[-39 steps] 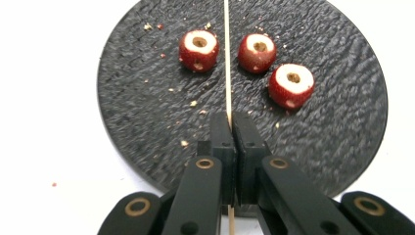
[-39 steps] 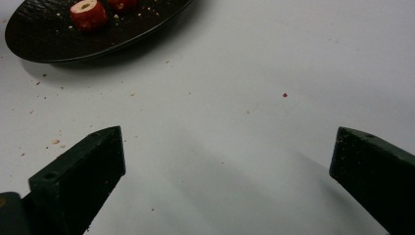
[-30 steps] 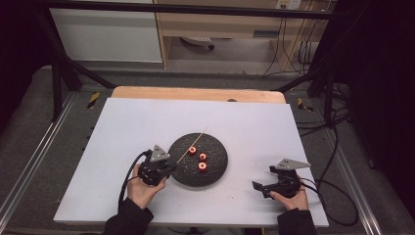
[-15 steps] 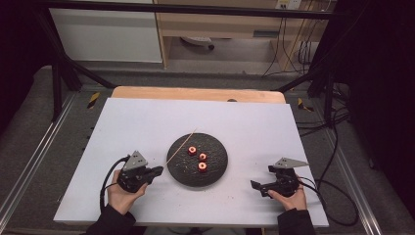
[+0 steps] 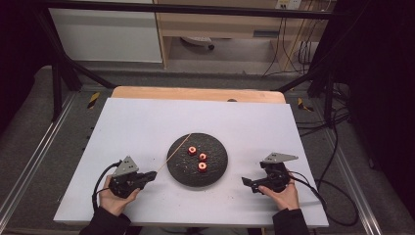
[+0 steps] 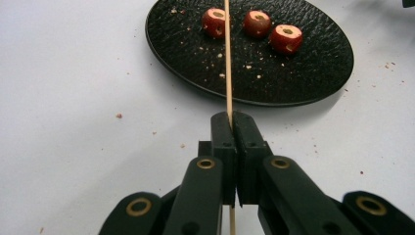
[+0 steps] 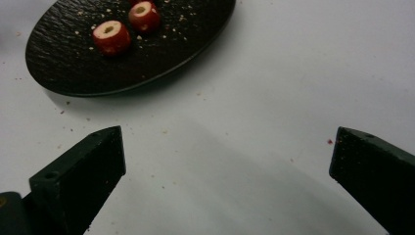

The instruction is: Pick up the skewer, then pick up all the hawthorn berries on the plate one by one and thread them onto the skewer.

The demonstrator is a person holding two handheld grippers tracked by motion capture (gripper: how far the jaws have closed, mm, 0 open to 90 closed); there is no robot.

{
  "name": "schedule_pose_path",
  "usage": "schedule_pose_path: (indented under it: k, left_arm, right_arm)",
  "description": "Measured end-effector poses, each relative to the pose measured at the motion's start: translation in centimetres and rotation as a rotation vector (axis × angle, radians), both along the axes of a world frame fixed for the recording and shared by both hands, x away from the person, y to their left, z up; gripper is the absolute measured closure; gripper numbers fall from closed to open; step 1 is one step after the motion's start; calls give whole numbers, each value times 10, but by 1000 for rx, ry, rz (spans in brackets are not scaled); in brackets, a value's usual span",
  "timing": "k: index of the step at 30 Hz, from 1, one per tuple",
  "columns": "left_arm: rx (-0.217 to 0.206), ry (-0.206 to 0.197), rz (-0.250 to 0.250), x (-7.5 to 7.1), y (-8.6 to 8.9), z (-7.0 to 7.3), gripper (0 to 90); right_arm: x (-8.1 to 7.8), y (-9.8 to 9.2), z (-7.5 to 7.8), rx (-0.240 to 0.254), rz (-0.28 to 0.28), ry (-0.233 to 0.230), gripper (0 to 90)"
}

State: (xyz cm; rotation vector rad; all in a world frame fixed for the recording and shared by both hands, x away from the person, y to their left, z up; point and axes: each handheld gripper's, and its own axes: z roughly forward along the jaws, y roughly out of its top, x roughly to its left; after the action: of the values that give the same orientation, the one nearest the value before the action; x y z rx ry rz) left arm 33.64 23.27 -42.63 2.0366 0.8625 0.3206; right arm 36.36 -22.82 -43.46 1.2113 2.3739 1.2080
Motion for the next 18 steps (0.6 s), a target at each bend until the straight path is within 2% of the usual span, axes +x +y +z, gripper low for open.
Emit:
schedule_pose_path:
  k: [5,18]
  left_arm:
    - [-13,-5,-8,-2,4,-1,886]
    - [-13,-5,-20,-6,10,-4,886]
  right_arm:
    - [4,17,9,-15,21,-1,8]
    - [18,55,26,-20,63,11,7]
